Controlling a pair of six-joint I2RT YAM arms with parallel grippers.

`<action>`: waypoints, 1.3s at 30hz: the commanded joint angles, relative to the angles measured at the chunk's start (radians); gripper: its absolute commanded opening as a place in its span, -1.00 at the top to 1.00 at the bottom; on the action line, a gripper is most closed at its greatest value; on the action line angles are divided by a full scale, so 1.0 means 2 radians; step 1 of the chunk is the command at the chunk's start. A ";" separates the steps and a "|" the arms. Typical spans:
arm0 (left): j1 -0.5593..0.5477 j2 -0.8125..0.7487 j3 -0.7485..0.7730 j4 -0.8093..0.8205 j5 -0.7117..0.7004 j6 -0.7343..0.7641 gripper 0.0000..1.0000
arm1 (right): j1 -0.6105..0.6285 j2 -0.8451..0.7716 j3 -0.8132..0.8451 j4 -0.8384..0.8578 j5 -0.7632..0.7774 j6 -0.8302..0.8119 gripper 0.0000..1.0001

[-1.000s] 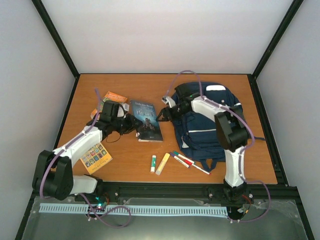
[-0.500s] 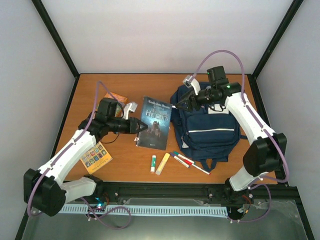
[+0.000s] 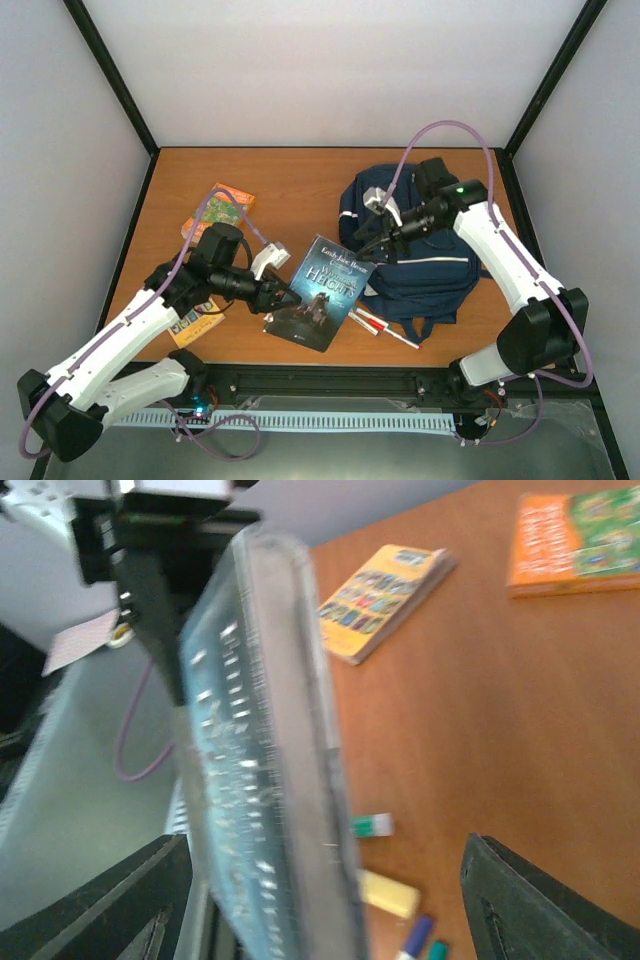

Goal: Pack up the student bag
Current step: Pick up the book from the center of the board.

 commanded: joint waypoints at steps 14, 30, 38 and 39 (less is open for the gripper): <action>-0.013 0.014 0.036 0.028 0.045 0.062 0.98 | 0.051 0.012 -0.056 -0.056 -0.091 -0.065 -0.06; -0.013 0.028 0.044 0.027 0.093 0.064 0.13 | 0.070 0.021 -0.017 -0.094 -0.083 -0.094 0.87; -0.013 0.006 0.018 0.044 0.102 0.044 -0.05 | 0.004 0.048 0.057 -0.189 -0.126 -0.170 0.94; -0.013 0.002 0.014 0.046 0.096 0.041 -0.06 | -0.001 0.047 0.060 -0.189 -0.126 -0.170 0.94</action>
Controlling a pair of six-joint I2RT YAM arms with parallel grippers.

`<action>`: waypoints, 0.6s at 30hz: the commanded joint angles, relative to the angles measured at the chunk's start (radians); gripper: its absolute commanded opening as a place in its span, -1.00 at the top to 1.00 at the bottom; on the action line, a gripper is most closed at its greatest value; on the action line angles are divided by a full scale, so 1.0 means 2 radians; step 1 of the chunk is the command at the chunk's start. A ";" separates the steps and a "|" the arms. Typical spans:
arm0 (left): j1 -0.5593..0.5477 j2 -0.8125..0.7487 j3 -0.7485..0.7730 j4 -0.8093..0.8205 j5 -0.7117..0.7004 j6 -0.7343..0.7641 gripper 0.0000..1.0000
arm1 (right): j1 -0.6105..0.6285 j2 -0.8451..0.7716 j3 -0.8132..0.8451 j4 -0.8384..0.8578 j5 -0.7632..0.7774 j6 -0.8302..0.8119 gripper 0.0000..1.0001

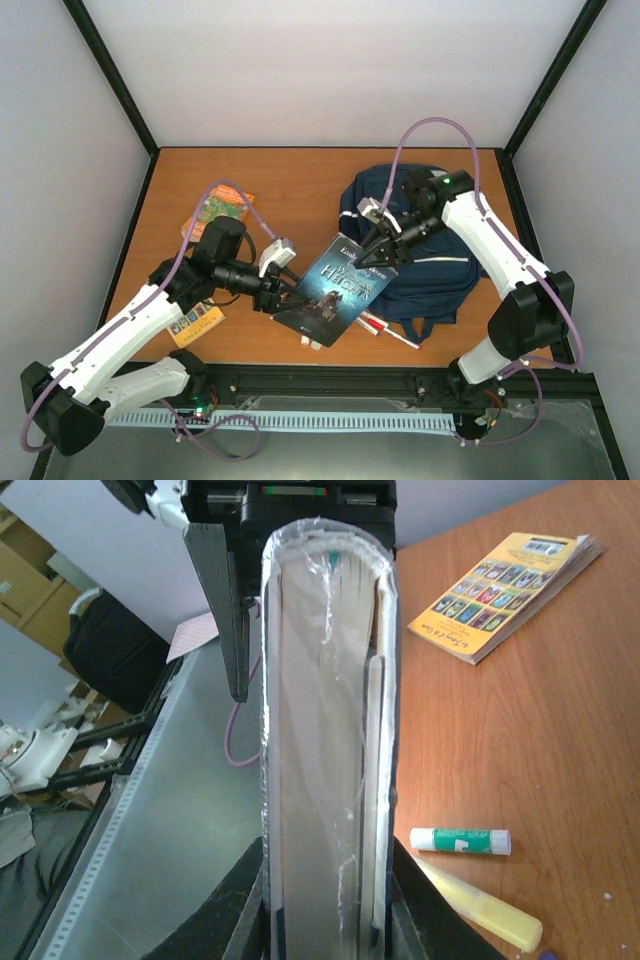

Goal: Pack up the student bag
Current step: Pick up the book from the center of the board.

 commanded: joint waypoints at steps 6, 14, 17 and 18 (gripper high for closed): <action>-0.003 -0.020 -0.007 0.014 0.014 -0.030 -0.02 | -0.044 -0.013 0.053 -0.018 -0.064 -0.028 0.95; -0.007 -0.028 -0.011 0.014 0.023 -0.028 0.06 | -0.051 -0.025 0.070 -0.018 -0.072 -0.017 0.94; -0.012 -0.024 -0.014 0.015 0.026 -0.030 0.07 | -0.052 -0.027 0.087 -0.018 -0.081 -0.008 0.95; -0.014 -0.021 -0.013 0.015 0.027 -0.030 0.08 | -0.054 -0.026 0.092 -0.017 -0.086 -0.003 0.94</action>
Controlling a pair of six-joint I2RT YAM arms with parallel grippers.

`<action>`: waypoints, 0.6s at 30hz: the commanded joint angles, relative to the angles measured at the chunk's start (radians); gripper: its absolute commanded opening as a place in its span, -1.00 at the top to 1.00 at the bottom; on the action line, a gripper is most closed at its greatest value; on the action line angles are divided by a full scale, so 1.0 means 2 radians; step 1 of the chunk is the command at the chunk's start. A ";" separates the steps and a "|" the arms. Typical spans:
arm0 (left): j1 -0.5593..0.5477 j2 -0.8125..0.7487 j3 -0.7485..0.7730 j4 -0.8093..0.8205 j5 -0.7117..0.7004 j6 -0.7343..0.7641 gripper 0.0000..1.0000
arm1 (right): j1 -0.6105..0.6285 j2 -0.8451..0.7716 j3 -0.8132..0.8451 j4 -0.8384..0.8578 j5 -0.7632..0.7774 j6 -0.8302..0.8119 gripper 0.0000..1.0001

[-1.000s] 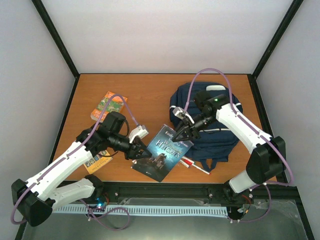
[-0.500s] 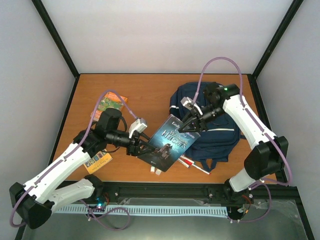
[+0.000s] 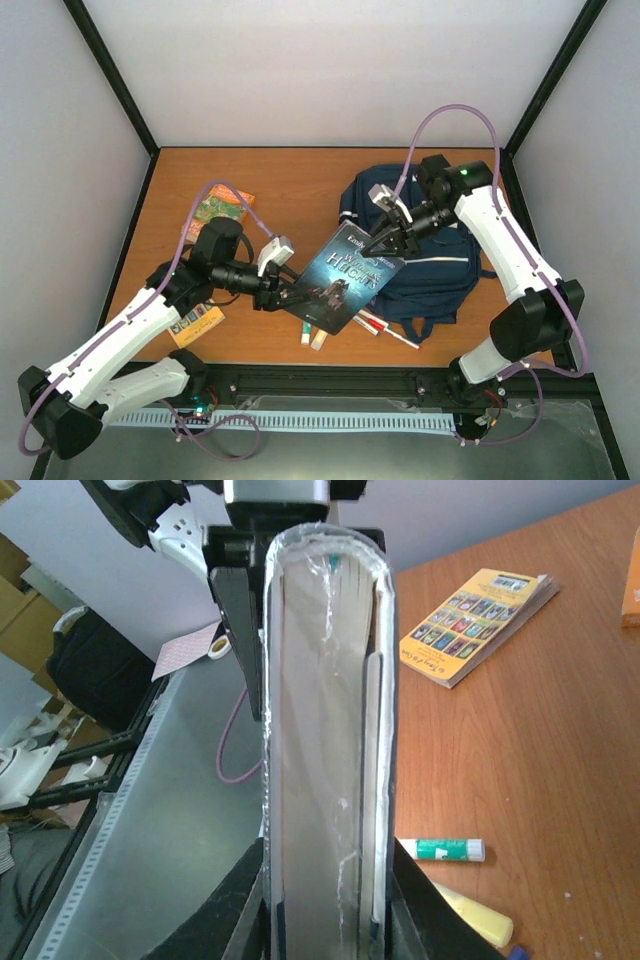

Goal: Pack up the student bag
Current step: Pick up the book from the center of the board.

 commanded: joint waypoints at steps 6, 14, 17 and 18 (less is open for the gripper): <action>-0.026 0.013 0.003 -0.031 0.048 -0.003 0.41 | -0.020 -0.005 0.053 0.046 -0.101 0.046 0.94; -0.026 -0.001 0.008 -0.034 0.046 -0.002 0.90 | -0.028 -0.009 0.015 0.160 -0.063 0.171 0.22; -0.026 -0.002 0.017 -0.042 0.025 -0.014 0.98 | -0.045 -0.030 -0.007 0.216 -0.008 0.213 -0.07; -0.026 -0.001 0.019 -0.042 0.012 -0.024 0.98 | -0.056 -0.036 -0.013 0.227 0.015 0.219 -0.12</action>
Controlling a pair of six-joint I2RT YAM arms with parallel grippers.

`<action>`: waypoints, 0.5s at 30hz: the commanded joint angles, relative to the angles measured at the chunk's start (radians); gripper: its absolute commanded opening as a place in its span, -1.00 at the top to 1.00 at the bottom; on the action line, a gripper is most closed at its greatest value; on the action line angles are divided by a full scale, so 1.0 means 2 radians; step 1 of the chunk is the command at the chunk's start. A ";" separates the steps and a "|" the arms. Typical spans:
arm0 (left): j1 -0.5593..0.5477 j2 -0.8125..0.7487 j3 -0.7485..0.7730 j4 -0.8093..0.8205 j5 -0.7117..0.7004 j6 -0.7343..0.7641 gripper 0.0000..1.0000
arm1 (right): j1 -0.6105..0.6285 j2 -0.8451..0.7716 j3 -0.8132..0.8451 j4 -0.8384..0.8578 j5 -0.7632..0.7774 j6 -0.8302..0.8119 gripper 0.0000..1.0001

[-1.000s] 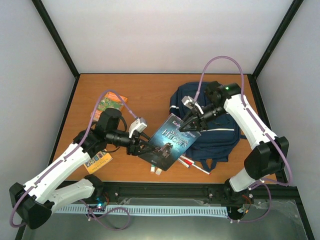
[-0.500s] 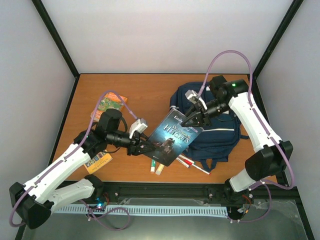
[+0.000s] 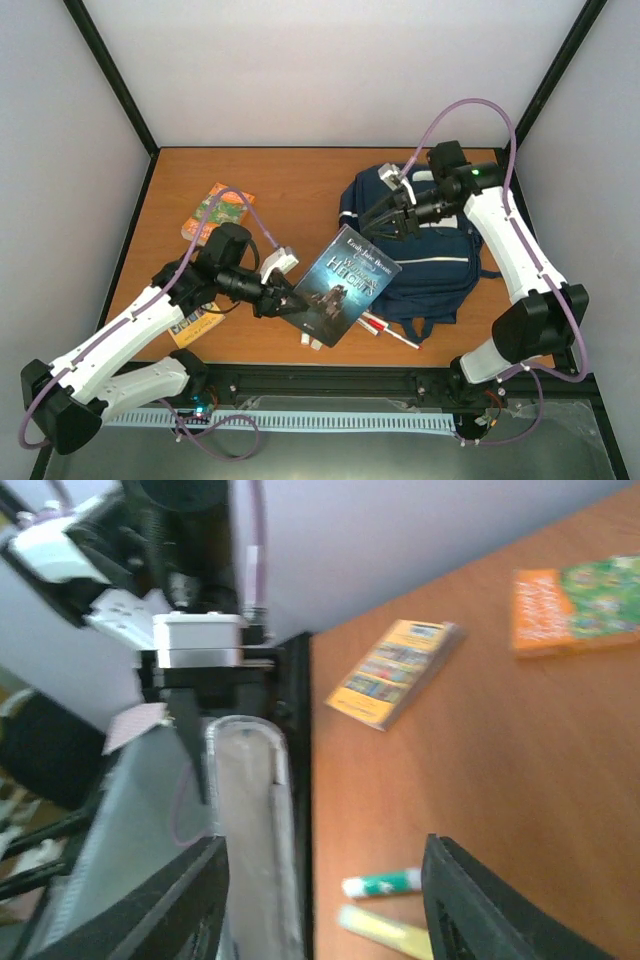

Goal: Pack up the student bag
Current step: Pick up the book from the center of the board.

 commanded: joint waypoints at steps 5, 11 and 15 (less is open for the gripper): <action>-0.011 -0.017 0.011 0.021 -0.060 -0.082 0.98 | -0.093 -0.057 -0.052 0.087 0.122 0.031 -0.15; -0.011 -0.040 -0.002 0.070 -0.126 -0.156 0.98 | -0.129 -0.109 -0.141 0.063 0.257 -0.061 -0.07; -0.011 -0.036 -0.013 0.094 -0.156 -0.186 0.98 | -0.129 -0.164 -0.210 0.062 0.346 -0.124 -0.06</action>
